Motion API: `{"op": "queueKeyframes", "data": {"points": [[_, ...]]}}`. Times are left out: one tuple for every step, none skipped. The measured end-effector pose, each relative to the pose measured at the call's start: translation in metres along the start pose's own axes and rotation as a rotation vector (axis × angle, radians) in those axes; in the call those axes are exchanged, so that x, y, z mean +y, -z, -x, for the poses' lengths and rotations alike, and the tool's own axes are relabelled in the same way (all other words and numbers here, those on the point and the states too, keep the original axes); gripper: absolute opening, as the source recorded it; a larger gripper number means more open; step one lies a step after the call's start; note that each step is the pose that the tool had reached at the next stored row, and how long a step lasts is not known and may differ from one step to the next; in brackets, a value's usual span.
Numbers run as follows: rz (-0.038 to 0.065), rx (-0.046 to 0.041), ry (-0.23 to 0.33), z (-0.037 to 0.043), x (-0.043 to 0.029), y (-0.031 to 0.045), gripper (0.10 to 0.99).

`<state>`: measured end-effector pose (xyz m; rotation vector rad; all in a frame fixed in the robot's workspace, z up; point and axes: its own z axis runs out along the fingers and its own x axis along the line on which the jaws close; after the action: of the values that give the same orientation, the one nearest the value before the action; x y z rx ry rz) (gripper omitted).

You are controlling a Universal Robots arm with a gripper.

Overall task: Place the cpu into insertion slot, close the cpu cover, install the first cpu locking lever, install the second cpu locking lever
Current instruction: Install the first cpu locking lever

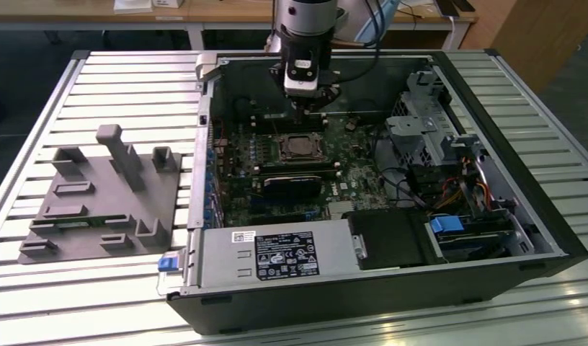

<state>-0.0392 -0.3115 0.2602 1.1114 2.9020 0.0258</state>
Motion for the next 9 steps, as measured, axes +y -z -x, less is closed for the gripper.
{"op": "queueKeyframes", "data": {"points": [[0.0, 0.0004, 0.017, 0.0, 0.0, 0.0, 0.106], [0.001, 0.0009, 0.034, 0.0, 0.0, 0.0, 0.106], [0.001, 0.0014, 0.051, 0.0, 0.0, 0.0, 0.106], [0.002, 0.0019, 0.068, 0.0, 0.0, 0.0, 0.106], [0.002, 0.0024, 0.086, 0.0, 0.0, 0.0, 0.106], [0.003, 0.0028, 0.102, 0.0, 0.0, 0.0, 0.106], [0.003, 0.0032, 0.116, 0.0, 0.0, 0.0, 0.106], [0.003, 0.0036, 0.131, 0.0, 0.0, 0.0, 0.106], [0.004, 0.004, 0.145, 0.0, 0.0, 0.0, 0.106]]}}
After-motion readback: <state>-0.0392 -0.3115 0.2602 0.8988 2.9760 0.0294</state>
